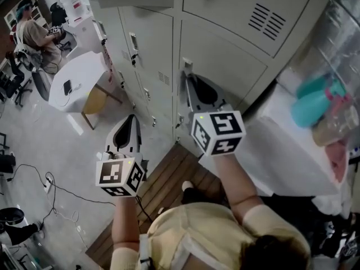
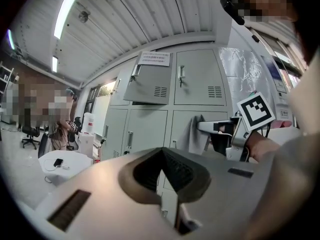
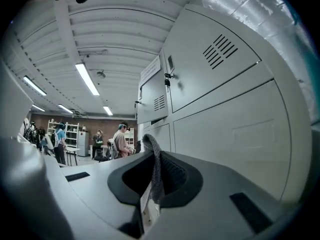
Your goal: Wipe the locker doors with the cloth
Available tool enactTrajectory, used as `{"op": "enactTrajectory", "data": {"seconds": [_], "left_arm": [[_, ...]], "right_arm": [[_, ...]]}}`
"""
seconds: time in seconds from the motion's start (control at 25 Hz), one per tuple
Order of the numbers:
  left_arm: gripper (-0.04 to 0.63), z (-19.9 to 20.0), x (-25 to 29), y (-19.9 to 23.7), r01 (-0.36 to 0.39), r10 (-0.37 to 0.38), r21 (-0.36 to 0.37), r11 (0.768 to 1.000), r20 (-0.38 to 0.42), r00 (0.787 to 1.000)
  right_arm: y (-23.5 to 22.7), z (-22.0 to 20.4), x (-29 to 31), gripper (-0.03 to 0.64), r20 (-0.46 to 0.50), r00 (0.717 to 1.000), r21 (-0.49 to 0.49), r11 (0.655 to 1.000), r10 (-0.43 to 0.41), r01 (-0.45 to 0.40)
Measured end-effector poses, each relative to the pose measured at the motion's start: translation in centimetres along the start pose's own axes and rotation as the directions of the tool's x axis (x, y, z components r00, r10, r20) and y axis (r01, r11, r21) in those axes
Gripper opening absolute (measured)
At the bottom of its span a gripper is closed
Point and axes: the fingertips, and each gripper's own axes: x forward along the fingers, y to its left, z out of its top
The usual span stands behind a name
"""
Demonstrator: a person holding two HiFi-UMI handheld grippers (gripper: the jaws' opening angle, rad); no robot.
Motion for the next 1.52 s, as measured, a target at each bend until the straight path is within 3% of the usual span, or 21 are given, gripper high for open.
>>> {"op": "enactTrajectory", "data": {"seconds": [0.32, 0.6, 0.84, 1.52], "left_arm": [[0.002, 1.8, 3.9, -0.1, -0.055, 0.055, -0.014, 0.998, 0.061, 0.997], [0.002, 4.3, 5.6, 1.1, -0.082, 0.08, 0.011, 0.997, 0.106, 0.991], [0.002, 5.5, 6.6, 2.0, -0.06, 0.055, 0.036, 0.998, 0.126, 0.99], [0.002, 6.1, 9.0, 1.9, 0.015, -0.018, 0.025, 1.0, 0.124, 0.992]], "right_arm": [[-2.6, 2.5, 4.4, 0.018, 0.054, 0.998, -0.036, 0.999, -0.037, 0.039], [-3.1, 3.7, 6.9, 0.02, 0.091, 0.991, -0.002, 0.996, -0.094, 0.094], [-4.0, 3.7, 7.7, 0.018, 0.108, 0.979, -0.007, 0.985, -0.173, 0.175], [-4.4, 5.5, 9.5, 0.018, 0.1, 0.954, -0.052, 0.956, -0.282, 0.288]]}}
